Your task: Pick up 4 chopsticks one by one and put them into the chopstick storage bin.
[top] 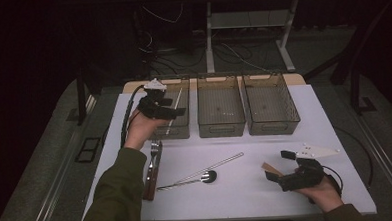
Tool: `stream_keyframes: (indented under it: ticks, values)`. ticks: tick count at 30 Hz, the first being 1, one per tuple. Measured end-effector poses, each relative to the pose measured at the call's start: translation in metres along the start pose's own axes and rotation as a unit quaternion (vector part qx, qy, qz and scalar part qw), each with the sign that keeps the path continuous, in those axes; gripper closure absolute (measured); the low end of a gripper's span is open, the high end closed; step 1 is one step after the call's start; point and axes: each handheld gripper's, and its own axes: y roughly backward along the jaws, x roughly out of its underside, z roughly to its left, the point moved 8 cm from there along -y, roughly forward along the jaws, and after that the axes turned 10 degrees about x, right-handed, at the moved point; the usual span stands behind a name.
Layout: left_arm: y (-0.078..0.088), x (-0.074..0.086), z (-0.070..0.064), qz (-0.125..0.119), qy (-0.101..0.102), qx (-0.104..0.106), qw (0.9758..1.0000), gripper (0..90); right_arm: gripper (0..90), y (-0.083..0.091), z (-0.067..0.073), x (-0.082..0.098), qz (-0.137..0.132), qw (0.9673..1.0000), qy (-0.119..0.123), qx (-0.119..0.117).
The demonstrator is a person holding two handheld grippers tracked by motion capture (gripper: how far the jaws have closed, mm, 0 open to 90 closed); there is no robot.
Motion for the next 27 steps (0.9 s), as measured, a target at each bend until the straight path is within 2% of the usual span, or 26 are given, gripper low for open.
stream_keyframes:
  ticks: [8,16,19,23,27]
  values:
    - [-0.012,0.019,-0.036,0.017,-0.018,0.042,0.9988,34.8,0.7,0.000,0.000,0.000,0.001,1.0000,0.000,0.000]
    - [-0.031,0.039,-0.067,0.041,-0.033,0.066,0.9964,45.8,0.7,-0.001,0.000,0.001,0.002,1.0000,0.000,0.001]
    - [-0.038,0.046,-0.077,0.052,-0.044,0.073,0.9950,50.0,0.7,-0.001,0.000,0.001,0.002,1.0000,-0.003,0.000]
    - [-0.048,0.056,-0.093,0.064,-0.048,0.090,0.9928,57.3,0.7,-0.001,0.000,0.001,0.002,1.0000,-0.002,0.000]
    - [-0.062,0.068,-0.105,0.089,-0.051,0.102,0.9895,66.4,0.7,-0.001,0.000,0.001,0.004,1.0000,-0.003,0.002]
